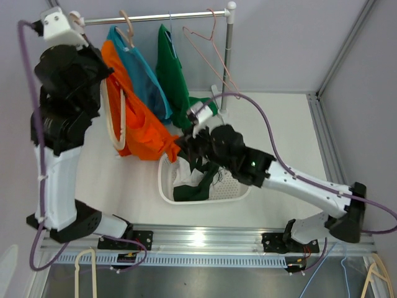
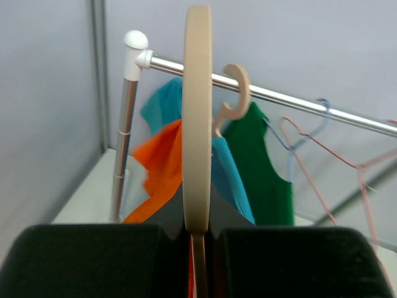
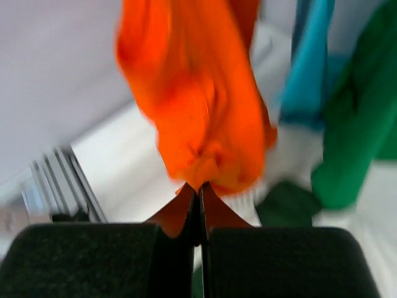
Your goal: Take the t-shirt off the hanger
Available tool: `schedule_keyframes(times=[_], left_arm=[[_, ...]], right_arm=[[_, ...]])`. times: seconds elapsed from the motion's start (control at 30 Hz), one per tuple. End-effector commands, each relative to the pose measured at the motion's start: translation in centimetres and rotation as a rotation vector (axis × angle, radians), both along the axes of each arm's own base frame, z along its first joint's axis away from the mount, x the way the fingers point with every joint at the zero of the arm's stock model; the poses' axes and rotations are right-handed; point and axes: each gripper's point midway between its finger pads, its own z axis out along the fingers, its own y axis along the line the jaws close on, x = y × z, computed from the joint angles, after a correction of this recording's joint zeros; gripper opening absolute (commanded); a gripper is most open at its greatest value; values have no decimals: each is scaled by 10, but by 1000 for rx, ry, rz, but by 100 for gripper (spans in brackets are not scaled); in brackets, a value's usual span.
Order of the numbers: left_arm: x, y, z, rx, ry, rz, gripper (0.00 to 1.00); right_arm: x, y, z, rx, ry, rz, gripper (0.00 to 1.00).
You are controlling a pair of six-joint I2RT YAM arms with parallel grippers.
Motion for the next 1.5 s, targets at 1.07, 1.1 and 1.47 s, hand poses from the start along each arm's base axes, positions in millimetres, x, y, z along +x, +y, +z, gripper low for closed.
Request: schedule_keyframes(times=[1.07,1.1,1.47], left_arm=[[-132,-14,10,-61,-97,-401,1],[-133,-14,10,-63,-100,-402,1],[-139,-20,8,-89,-97,-445,1]], right_arm=[[-40,82,94,219,-40,561,85],[-41,81,91,214,-37,561,85],[-29,111,86,211,-96,462,98]])
